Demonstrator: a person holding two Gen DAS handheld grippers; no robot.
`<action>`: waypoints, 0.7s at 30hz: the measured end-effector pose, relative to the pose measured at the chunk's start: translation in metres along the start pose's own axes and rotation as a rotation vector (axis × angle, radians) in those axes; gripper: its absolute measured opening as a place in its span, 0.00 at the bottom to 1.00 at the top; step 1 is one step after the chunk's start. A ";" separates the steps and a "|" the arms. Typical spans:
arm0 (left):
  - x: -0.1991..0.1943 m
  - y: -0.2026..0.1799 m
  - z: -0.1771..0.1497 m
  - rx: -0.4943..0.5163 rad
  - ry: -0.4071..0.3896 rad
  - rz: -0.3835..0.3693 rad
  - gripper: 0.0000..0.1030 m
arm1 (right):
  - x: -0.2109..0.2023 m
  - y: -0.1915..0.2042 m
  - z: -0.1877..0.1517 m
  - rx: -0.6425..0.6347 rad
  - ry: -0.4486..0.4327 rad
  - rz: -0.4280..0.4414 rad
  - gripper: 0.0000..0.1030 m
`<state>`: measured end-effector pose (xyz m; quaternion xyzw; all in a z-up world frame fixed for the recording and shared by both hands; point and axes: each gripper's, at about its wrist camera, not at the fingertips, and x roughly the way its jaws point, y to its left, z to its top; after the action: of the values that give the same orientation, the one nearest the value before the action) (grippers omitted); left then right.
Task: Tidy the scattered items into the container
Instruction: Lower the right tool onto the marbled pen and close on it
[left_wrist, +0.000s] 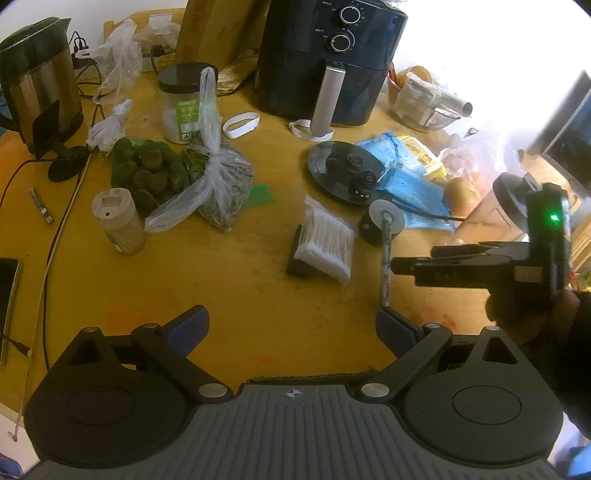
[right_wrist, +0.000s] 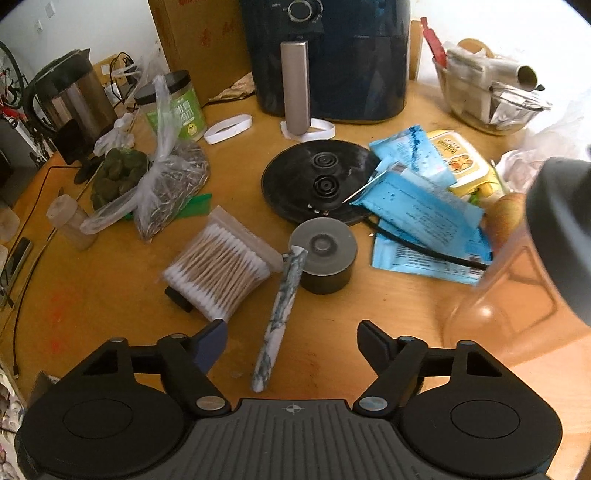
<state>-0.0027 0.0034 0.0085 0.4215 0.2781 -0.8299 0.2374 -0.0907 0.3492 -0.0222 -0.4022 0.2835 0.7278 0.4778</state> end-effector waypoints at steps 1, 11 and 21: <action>0.000 0.001 -0.001 0.000 0.001 -0.003 0.96 | 0.002 0.001 0.001 -0.001 0.002 -0.001 0.71; 0.003 0.012 -0.006 -0.020 0.030 -0.005 0.96 | 0.032 0.008 0.008 -0.006 0.032 -0.009 0.57; 0.007 0.019 -0.005 -0.013 0.052 -0.015 0.95 | 0.051 0.019 0.008 0.006 0.045 -0.049 0.27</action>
<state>0.0082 -0.0083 -0.0042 0.4390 0.2929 -0.8186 0.2264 -0.1218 0.3721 -0.0616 -0.4238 0.2866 0.7057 0.4902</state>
